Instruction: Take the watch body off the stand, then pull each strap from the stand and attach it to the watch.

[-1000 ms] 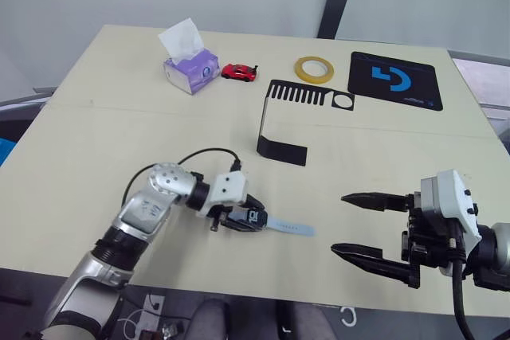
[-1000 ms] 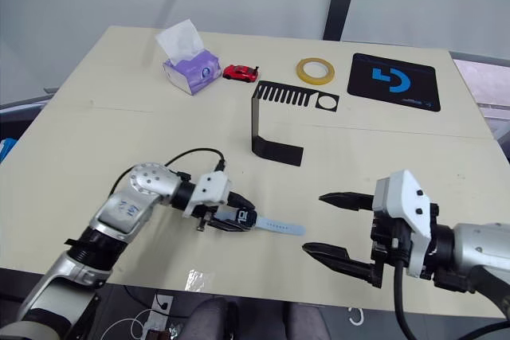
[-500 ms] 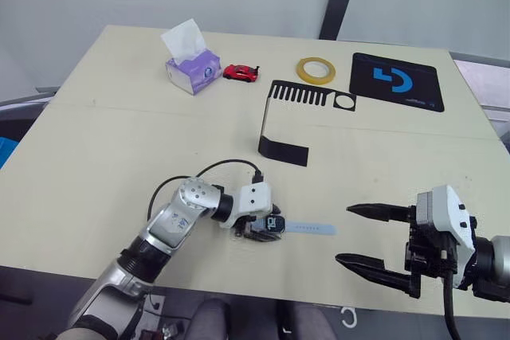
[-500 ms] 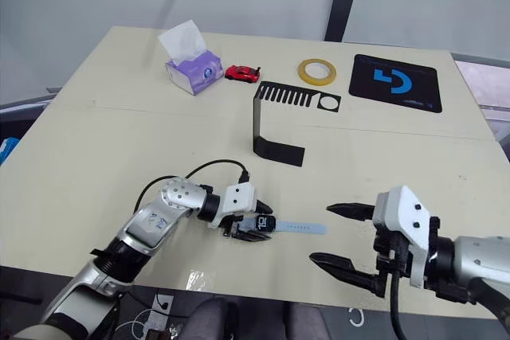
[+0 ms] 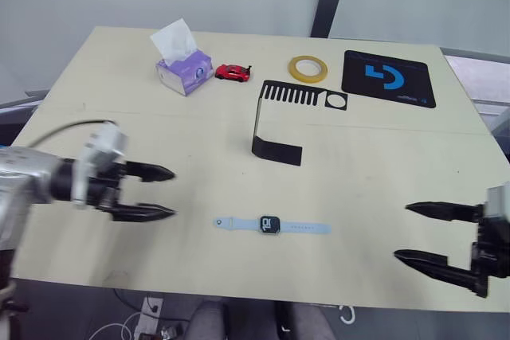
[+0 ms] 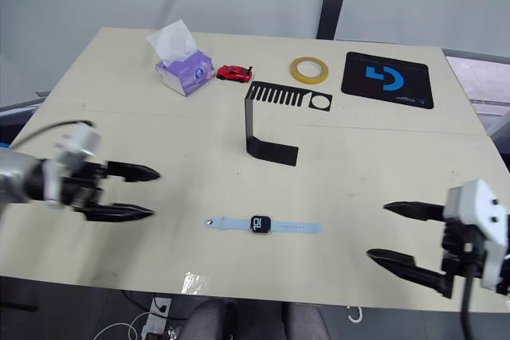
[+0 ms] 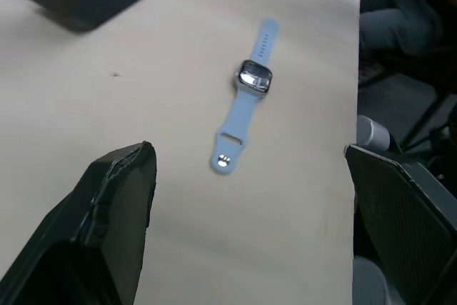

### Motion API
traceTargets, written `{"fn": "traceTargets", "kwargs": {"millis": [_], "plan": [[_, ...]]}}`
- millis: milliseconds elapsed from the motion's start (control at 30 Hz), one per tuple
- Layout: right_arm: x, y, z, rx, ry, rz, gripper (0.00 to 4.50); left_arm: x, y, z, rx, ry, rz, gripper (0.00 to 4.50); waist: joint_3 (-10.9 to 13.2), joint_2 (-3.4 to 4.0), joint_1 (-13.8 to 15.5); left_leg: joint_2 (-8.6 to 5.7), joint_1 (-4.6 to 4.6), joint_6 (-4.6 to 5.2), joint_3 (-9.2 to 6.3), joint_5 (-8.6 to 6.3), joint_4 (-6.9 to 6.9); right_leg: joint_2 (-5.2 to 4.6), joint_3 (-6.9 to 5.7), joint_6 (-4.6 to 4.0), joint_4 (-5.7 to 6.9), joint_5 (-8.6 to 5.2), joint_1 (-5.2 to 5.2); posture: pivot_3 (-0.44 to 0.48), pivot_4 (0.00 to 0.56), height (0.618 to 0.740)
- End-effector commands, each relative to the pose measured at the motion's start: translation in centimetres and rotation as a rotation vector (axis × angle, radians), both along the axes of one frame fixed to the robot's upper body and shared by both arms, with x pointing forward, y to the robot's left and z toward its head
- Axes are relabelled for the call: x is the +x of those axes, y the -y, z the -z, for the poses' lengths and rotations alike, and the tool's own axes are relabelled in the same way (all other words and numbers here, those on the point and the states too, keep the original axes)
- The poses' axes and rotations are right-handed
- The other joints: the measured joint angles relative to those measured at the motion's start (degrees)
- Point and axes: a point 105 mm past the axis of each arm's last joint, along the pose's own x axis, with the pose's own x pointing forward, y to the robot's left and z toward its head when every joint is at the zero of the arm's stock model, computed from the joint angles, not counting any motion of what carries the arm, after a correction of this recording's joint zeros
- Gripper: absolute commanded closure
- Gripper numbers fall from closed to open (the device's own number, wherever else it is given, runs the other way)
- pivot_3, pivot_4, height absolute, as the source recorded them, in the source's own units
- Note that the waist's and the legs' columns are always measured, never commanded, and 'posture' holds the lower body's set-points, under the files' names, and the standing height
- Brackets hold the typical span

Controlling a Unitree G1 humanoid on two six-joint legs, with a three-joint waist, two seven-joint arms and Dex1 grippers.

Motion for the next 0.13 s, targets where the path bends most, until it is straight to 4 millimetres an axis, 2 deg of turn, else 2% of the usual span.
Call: {"fn": "traceTargets", "kwargs": {"millis": [33,133], "plan": [[0.3,1.6,-1.7,-0.003,0.059,0.036,0.0,-0.6,-2.0,-1.1,-0.013,0.015,-0.063,0.04,0.01,0.01,-0.04,0.01,-0.02,0.0,0.0,0.0,0.0,0.0,0.0,0.0,-0.02,0.0,-0.01,0.0,0.15,0.738],[0.7,2.3,-2.2,-0.007,0.075,0.036,0.0,-0.7,-3.3,-0.5,0.054,0.071,-0.087,0.04,0.01,0.01,-0.07,0.03,-0.01,-0.02,-0.01,0.01,-0.04,-0.04,0.01,-0.04,-0.02,-0.02,-0.04,0.0,0.15,0.738]]}}
